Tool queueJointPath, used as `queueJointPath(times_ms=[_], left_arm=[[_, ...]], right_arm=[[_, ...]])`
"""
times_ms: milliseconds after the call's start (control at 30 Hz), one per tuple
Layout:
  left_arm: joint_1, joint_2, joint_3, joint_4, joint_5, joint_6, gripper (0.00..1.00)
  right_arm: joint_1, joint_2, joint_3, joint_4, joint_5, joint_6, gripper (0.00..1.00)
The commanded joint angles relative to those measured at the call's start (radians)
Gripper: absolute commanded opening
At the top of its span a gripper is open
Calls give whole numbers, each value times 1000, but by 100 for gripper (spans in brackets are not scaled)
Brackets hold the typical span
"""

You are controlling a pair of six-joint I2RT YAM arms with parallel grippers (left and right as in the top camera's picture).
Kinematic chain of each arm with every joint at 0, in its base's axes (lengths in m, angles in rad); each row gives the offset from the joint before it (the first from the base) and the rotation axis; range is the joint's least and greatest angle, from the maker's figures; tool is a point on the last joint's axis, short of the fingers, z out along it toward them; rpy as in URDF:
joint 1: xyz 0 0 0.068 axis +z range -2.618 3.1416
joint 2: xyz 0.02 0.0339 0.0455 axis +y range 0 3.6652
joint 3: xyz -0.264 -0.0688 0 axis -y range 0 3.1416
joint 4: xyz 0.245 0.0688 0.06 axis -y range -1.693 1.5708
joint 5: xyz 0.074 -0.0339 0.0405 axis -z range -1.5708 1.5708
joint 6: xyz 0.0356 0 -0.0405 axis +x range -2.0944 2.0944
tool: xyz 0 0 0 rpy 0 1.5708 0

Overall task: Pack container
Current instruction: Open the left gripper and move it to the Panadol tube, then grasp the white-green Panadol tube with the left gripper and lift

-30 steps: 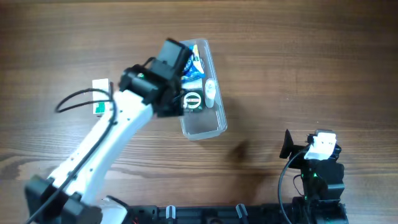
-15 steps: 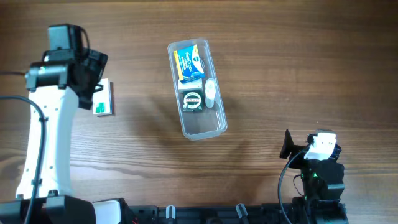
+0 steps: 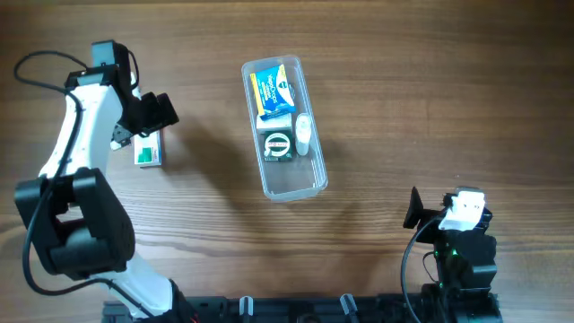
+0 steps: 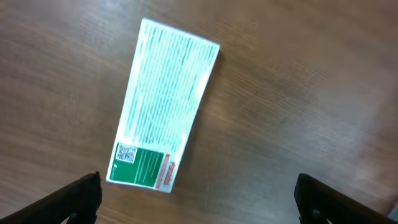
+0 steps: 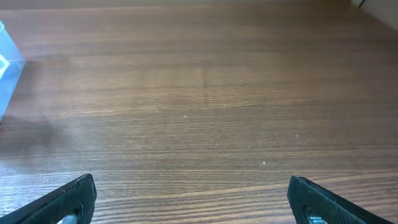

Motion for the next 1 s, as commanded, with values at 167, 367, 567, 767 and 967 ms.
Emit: queueJointPath(times_ms=[167,367,567,767,967], left_arm=[[58,33,32,11,53,200,100],[58,112,32,21,94,316,100],[60,156,32,32,98,379,99],[69,158,32,21,68,415,100],[79,158,32,15,41,415,100]], right_arm=[[-4,-6,-5,3,-9,13,100],[-4,-6,-5,3,-9,13,100],[-4,-6,-5,3,-9,13,100],[-4,-6,-5,3,-9,13,100],[-4,-6,-5,3,-9,13,100]])
